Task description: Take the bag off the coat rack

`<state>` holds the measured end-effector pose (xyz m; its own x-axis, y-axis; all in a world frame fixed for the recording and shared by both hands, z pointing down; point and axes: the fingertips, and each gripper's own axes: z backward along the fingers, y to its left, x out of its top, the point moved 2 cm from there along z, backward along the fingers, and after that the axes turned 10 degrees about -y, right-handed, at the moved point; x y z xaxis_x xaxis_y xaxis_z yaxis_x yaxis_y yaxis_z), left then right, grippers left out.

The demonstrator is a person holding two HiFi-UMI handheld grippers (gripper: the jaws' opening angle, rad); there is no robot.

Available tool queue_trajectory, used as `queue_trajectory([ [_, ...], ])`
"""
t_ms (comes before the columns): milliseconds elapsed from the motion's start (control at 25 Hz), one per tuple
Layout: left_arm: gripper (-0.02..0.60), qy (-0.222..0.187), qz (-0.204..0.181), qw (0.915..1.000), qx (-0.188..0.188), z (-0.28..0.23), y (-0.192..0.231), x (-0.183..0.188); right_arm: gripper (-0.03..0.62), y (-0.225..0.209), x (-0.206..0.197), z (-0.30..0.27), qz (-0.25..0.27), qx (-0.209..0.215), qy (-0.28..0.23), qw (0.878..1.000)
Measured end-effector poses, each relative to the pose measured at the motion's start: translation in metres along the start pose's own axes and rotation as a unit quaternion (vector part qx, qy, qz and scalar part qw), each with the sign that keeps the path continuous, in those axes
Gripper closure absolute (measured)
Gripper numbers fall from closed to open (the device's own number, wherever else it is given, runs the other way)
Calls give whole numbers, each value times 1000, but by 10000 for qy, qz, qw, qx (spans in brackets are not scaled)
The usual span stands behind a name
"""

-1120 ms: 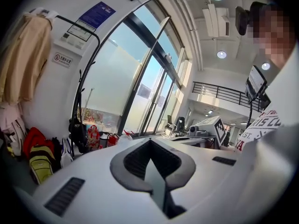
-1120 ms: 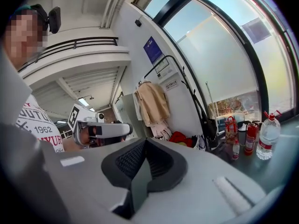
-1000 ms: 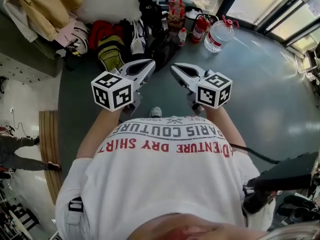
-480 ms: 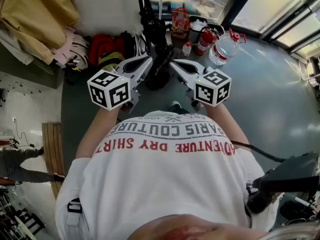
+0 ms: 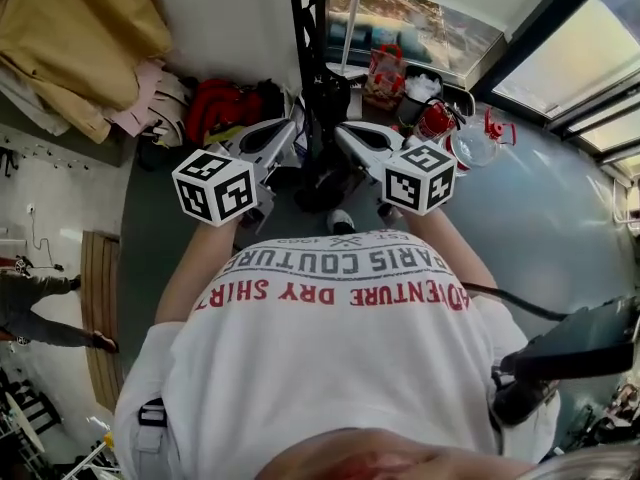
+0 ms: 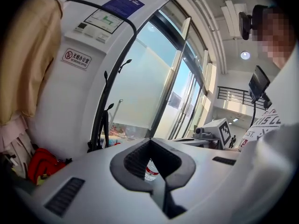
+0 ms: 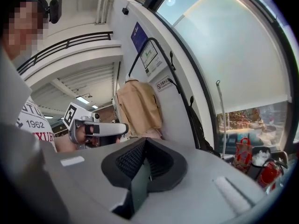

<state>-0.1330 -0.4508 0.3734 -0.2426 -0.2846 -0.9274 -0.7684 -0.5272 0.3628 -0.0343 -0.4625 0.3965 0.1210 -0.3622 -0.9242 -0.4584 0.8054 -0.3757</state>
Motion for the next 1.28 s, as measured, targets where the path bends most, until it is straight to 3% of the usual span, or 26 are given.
queue_trajectory([
  [240,581,141,94,9996,214,-71,33,-5,592,-72,9,-38,-331,233,207,9990],
  [560,580,47,340,9981,512,-91,69,5,592,-104,16,-68,-366,393,410,9977],
  [1040,580,34,479,9953,839,-99,110,6,589,-157,48,-132,646,157,275,9974],
  [1280,581,-27,505,9925,1111,-104,136,12,554,-192,64,-183,976,117,176,9950],
])
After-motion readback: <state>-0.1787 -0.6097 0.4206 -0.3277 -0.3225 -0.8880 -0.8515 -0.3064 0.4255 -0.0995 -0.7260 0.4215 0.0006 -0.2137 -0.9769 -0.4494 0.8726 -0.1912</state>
